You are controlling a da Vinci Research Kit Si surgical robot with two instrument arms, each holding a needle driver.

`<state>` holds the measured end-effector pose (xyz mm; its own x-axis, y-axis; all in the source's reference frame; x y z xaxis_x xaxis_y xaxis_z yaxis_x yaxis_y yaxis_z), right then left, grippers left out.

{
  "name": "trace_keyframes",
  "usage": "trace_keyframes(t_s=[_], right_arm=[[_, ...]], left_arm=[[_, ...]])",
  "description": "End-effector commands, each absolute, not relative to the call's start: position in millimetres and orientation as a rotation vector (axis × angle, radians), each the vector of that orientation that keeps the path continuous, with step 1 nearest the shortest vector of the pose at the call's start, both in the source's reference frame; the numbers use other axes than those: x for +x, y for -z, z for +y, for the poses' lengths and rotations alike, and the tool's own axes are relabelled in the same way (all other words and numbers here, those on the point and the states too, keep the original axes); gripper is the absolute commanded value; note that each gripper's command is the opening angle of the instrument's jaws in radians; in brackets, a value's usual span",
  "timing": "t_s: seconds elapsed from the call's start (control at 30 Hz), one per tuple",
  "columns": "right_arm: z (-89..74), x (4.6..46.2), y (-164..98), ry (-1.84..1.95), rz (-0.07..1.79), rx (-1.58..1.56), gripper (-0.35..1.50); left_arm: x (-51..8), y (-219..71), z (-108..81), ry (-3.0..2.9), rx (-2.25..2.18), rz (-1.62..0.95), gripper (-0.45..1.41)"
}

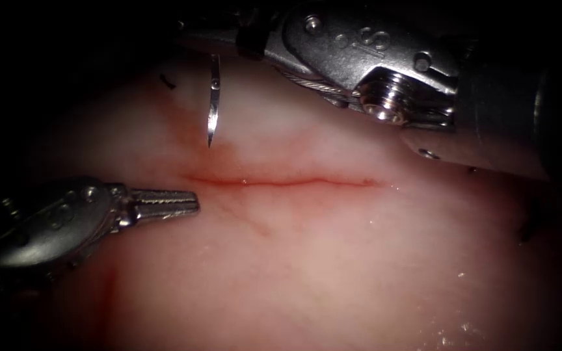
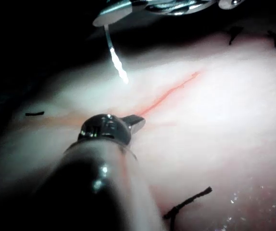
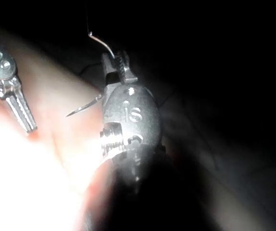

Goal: Wound Closure
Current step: With the right gripper, insert the needle through the top of the incision.

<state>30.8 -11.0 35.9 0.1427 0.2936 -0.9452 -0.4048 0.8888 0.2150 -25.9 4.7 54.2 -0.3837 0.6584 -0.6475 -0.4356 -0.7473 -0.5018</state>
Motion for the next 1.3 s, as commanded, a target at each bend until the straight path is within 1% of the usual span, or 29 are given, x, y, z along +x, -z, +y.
trace_keyframes(t_s=[0.03, 0.37, 0.5, 0.8, 1.03, 1.13, 1.3], right_arm=[[-9.7, 32.0, -36.3, -0.487, 1.345, -0.109, -0.35], [-11.5, 33.3, -38.9, -0.333, 1.329, -0.158, -0.35], [-12.1, 33.7, -39.5, -0.303, 1.329, -0.18, -0.35], [-12.9, 34.4, -40.2, -0.209, 1.309, -0.238, -0.35], [-13.0, 34.4, -40.7, -0.173, 1.301, -0.271, -0.35], [-13.2, 34.5, -41.0, -0.146, 1.293, -0.284, -0.35], [-13.7, 34.6, -41.7, -0.115, 1.283, -0.291, -0.35]], left_arm=[[-26.5, -54.8, 5.5, -2.151, -1.158, -0.318, -0.45], [-28.0, -56.2, 4.8, -2.183, -1.105, -0.305, -0.43], [-28.0, -56.6, 4.3, -2.197, -1.093, -0.307, -0.38], [-27.6, -58.1, 3.5, -2.222, -1.033, -0.334, -0.35], [-27.1, -59.7, 2.0, -2.23, -0.977, -0.352, -0.16], [-27.0, -59.6, 1.7, -2.232, -0.976, -0.35, -0.11], [-26.8, -58.7, 1.7, -2.229, -0.971, -0.355, -0.11]])
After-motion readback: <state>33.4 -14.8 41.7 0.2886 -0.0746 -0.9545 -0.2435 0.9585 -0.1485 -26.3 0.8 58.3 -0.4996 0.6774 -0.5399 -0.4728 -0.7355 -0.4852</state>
